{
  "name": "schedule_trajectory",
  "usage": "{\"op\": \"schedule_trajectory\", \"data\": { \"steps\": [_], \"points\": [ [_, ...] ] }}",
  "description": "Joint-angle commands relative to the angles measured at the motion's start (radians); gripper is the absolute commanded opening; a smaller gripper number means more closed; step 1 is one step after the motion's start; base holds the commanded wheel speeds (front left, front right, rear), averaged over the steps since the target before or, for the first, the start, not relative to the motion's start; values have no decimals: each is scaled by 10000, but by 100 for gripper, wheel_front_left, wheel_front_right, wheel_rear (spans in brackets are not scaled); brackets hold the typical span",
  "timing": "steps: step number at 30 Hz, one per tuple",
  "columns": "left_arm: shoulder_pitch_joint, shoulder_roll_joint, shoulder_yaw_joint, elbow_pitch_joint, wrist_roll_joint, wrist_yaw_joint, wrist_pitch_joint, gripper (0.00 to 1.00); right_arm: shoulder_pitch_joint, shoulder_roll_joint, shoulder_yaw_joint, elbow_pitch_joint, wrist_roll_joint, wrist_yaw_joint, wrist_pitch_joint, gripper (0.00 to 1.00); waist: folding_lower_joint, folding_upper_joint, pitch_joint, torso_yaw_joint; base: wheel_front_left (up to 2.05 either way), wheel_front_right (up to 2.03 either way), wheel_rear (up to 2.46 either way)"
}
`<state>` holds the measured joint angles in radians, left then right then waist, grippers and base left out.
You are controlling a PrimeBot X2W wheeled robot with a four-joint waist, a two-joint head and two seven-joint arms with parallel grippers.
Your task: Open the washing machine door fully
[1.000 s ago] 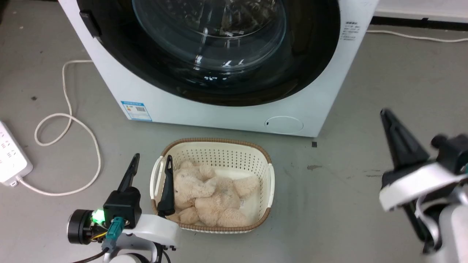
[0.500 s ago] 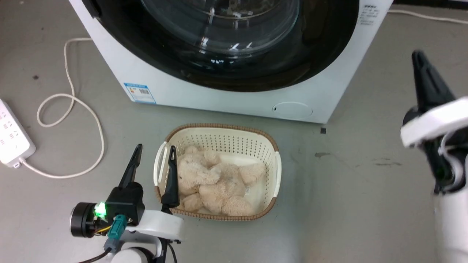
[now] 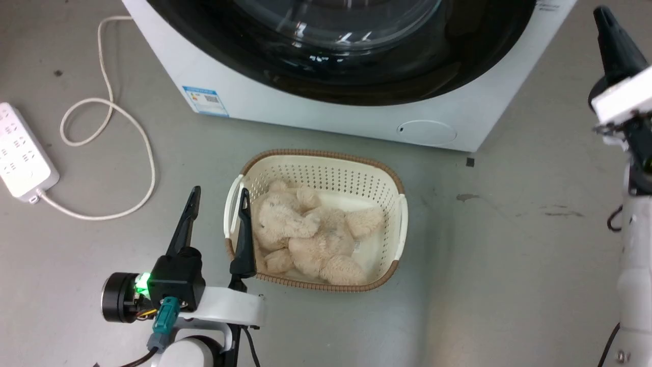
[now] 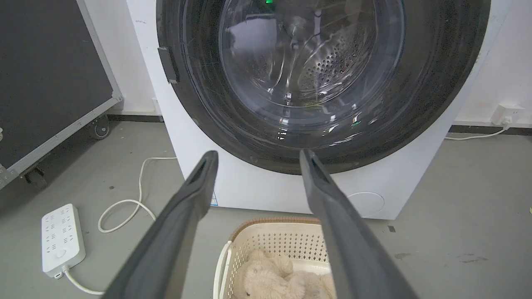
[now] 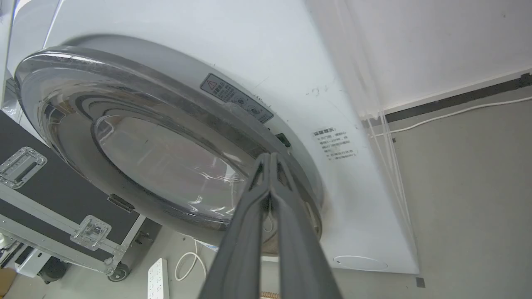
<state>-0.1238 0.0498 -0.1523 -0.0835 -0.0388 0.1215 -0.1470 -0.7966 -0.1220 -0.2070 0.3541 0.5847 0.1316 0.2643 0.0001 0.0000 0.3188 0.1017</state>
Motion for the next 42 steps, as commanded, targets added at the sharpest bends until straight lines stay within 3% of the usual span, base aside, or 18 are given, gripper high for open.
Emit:
{"op": "schedule_trajectory", "data": {
  "steps": [1, 29, 42],
  "points": [
    [-177, 3, -102, -86, -47, 86, -125, 100, -613, 36, -138, 333, 350, -3, 217, 0, -1, 0, 151, 89, 0, 0, 0],
    [-705, 4, -1045, -394, -226, 656, -690, 100, -5154, -850, -1801, 4427, 2310, -6, 3435, 0, -1, 0, 1456, 929, 0, 0, 0],
    [-879, 4, -1255, -403, -176, 856, -962, 100, -5503, -888, -2091, 5398, 3157, -8, 5393, 0, -1, 0, 1492, 919, 0, 0, 0]
  ]
}}
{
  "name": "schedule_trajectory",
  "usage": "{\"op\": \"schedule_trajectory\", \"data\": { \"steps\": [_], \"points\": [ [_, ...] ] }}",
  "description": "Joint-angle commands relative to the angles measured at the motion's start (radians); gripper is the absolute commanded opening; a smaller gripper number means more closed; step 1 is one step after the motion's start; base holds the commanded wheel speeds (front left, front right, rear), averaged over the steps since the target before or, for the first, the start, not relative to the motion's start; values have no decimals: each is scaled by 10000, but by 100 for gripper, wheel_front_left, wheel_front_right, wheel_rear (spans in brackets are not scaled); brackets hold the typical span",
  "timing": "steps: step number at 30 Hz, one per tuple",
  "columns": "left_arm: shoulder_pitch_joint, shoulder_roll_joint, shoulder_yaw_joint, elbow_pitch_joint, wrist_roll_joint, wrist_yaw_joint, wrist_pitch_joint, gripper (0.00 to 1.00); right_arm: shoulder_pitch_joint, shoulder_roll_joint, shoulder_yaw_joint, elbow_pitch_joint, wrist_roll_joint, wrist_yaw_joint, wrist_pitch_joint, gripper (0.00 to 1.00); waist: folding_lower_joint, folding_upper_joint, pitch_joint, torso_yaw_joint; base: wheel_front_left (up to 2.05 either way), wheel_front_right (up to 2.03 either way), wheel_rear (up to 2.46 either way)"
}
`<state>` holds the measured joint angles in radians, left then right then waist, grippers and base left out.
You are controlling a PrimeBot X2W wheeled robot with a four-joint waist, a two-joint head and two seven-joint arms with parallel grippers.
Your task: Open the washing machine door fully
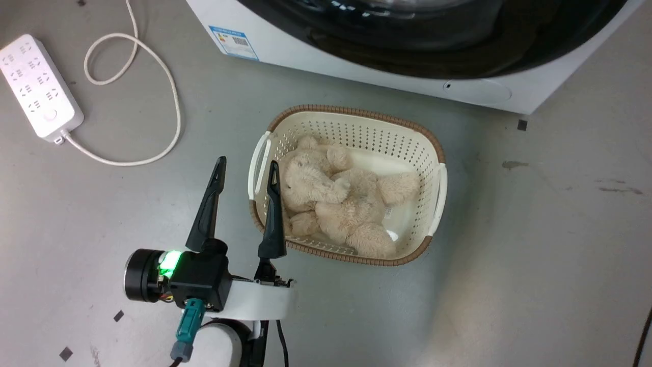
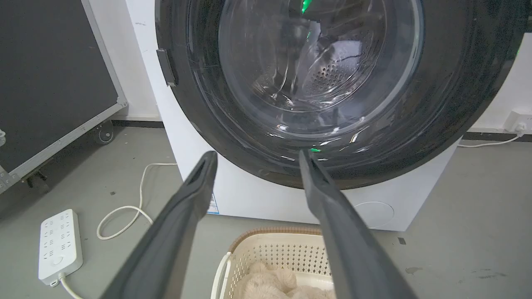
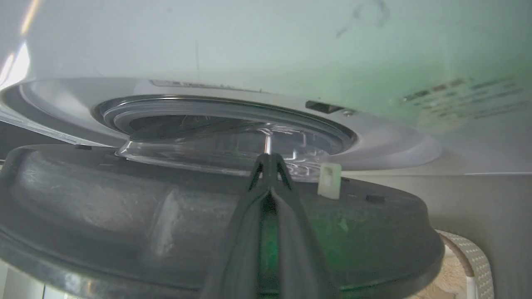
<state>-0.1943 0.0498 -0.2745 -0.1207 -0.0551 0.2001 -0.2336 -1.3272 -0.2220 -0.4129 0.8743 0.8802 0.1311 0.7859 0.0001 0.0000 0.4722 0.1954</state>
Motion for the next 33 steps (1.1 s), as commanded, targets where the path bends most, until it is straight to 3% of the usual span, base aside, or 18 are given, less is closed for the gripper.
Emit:
{"op": "schedule_trajectory", "data": {
  "steps": [1, 9, 17, 22, 33],
  "points": [
    [-166, 4, -42, -21, -12, 75, -116, 100, -149, 130, -76, 236, 299, -3, 349, 0, -1, 0, -99, -32, 0, 0, 0],
    [59, 4, -33, 159, -42, 37, -281, 100, 870, 611, -361, 11, 1109, -4, 1715, 0, -1, 0, -927, -173, 0, 0, 0],
    [750, 29, 193, 492, -21, -244, -281, 100, 3518, 1488, 79, -1712, 1130, -4, 2944, 0, -1, 0, -2118, -379, 0, 0, 0],
    [1197, 26, 214, 705, -81, -426, -281, 100, 4864, 1701, 486, -2651, 1586, -4, 3600, 0, -1, 0, -2652, -408, 0, 0, 0],
    [1721, 20, 154, 1131, -147, -905, -281, 100, 7022, 1715, 4383, -3584, 4579, -4, 2917, 0, -1, 0, -3216, -245, 0, 0, 0]
  ]
}}
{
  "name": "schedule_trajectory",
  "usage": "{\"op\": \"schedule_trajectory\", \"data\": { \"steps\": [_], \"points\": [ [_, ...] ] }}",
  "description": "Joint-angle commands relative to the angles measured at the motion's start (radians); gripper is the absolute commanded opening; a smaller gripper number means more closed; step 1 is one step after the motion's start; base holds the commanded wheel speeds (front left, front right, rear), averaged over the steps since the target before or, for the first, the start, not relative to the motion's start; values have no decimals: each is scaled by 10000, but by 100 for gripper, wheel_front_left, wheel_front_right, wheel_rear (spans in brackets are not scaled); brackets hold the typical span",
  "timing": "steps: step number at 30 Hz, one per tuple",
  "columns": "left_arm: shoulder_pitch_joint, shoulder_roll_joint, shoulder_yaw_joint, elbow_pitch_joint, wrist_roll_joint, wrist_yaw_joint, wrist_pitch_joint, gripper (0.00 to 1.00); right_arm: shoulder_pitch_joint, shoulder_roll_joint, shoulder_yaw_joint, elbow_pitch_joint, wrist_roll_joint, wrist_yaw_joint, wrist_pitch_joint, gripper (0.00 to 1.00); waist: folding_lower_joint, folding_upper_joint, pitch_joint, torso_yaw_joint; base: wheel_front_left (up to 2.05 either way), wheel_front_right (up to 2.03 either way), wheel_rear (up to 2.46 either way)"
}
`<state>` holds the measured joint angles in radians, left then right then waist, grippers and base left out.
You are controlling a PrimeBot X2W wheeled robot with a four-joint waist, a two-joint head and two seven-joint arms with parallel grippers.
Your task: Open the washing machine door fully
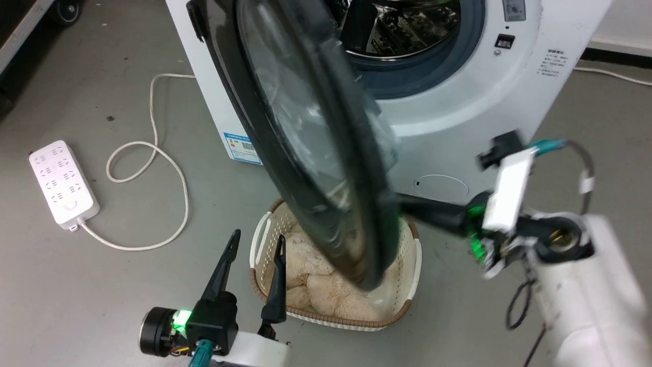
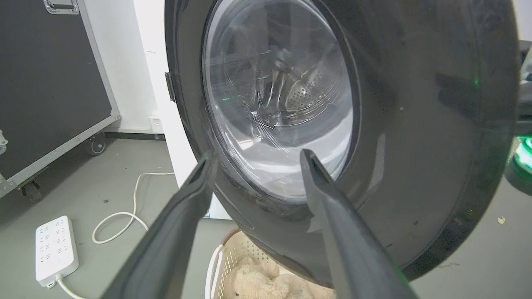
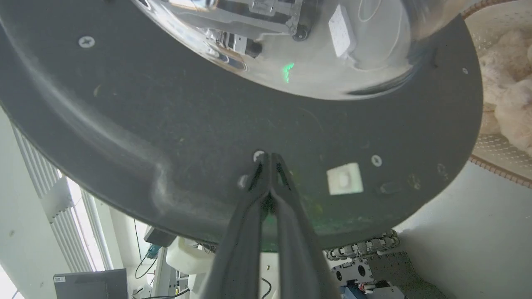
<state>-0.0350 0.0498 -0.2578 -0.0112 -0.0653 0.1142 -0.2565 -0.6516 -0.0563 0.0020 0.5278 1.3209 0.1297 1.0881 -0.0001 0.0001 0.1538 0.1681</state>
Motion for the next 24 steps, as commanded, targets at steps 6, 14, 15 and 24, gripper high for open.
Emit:
{"op": "schedule_trajectory", "data": {
  "steps": [6, 14, 15, 24],
  "points": [
    [235, 14, 32, 62, -151, -172, -53, 100, 875, 59, 1708, -700, 935, 10, -1008, 0, 1, -1, -142, 105, 0, 0, 0],
    [375, 11, 289, 64, -186, -372, -53, 100, 1373, -146, 1484, -1339, -199, 10, -2483, 100, 1, -1, -551, -84, 0, 0, 0],
    [388, 11, 351, 68, -196, -396, -53, 100, 1443, -260, 1343, -1573, -536, 10, -2883, 100, 1, -1, -623, -138, 0, 0, 0],
    [422, 46, 760, 314, -422, -870, -53, 100, 2367, -1814, 1184, -3949, -4452, 10, -7148, 100, 1, -1, -1170, -638, 0, 0, 0]
  ]
}}
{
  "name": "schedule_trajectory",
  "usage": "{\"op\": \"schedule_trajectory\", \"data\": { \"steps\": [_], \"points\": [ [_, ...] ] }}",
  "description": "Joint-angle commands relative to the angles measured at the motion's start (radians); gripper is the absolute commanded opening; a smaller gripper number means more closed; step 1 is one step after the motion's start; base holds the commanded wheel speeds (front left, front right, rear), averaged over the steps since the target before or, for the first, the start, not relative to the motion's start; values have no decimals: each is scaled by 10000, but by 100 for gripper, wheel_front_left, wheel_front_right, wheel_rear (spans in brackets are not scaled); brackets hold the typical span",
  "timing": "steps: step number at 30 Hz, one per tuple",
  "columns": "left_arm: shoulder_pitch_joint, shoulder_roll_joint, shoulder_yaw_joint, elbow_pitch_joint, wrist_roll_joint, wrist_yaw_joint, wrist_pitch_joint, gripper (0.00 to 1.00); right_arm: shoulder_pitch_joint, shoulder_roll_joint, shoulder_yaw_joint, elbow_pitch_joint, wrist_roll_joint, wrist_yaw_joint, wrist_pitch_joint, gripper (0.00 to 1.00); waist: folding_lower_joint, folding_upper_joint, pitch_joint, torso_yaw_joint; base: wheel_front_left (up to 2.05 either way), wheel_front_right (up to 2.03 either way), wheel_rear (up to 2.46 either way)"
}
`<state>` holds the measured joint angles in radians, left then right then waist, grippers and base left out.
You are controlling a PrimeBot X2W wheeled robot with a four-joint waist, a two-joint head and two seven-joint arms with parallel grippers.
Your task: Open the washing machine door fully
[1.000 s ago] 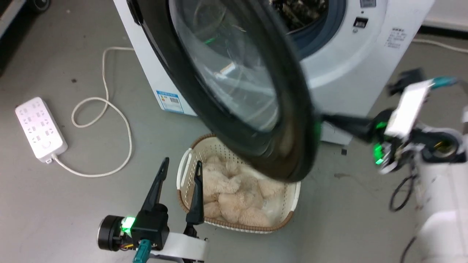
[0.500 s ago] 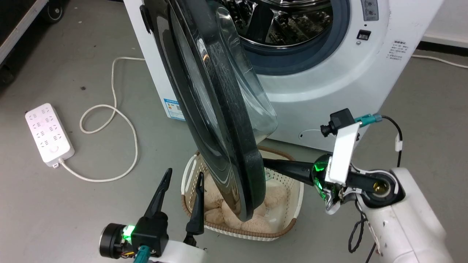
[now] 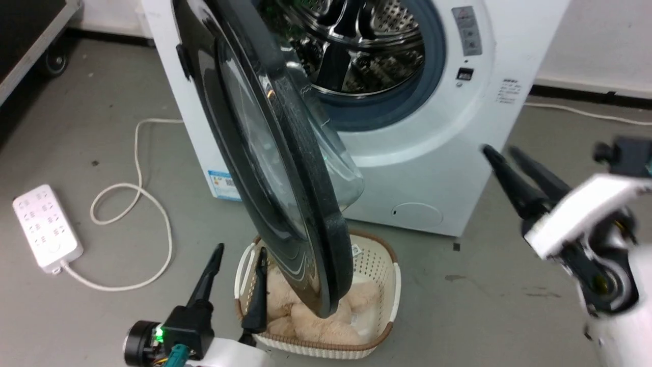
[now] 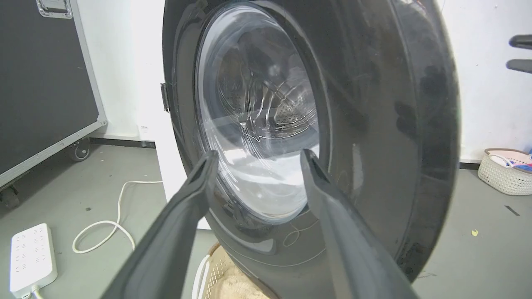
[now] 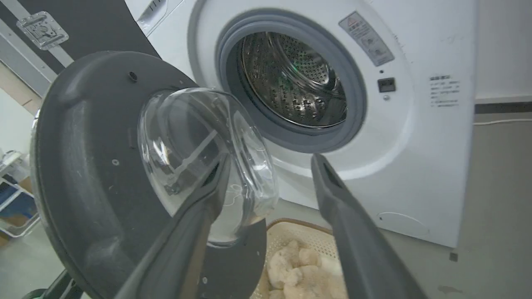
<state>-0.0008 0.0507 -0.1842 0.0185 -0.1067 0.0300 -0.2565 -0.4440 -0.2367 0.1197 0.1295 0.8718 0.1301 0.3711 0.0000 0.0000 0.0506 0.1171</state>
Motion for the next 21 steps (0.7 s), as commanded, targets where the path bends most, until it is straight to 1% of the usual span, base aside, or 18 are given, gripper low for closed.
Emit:
{"op": "schedule_trajectory", "data": {
  "steps": [1, 4, 5, 7, 9, 13, 17, 21],
  "points": [
    [103, 49, 95, 47, -33, -65, -53, 100, 488, -135, -75, -24, -471, 6, -489, 100, 0, 0, -217, -204, 0, 0, 0],
    [156, 52, 324, 62, -142, -156, -53, 100, 1046, -625, 70, -507, -2197, 6, -1826, 100, 0, 0, -366, -405, 0, 0, 0],
    [207, 65, 429, 117, -193, -246, -53, 100, 1488, -752, 16, -835, -3207, 6, -2633, 100, 0, 0, -447, -528, 0, 0, 0],
    [247, 85, 497, 199, -220, -330, -53, 100, 1950, -728, -170, -1148, -4213, 6, -3312, 100, 0, 0, -503, -654, 0, 0, 0],
    [256, 84, 557, 215, -214, -350, -53, 100, 2419, -481, -492, -1468, -5078, 6, -3894, 100, 0, 0, -524, -756, 0, 0, 0],
    [314, 72, 641, 212, -239, -358, -53, 100, 3430, 350, -1078, -1962, -6390, 6, -4666, 100, 0, 0, -571, -899, 0, 0, 0],
    [468, 53, 630, 137, -217, -254, -53, 100, 4388, 1304, -1569, -2080, -6986, 6, -4920, 100, 0, 0, -619, -1003, 0, 0, 0],
    [574, 40, 606, 125, -208, -202, -53, 100, 4998, 1677, -1684, -1877, -7245, 6, -4948, 100, 0, 0, -578, -1045, 0, 0, 0]
  ]
}}
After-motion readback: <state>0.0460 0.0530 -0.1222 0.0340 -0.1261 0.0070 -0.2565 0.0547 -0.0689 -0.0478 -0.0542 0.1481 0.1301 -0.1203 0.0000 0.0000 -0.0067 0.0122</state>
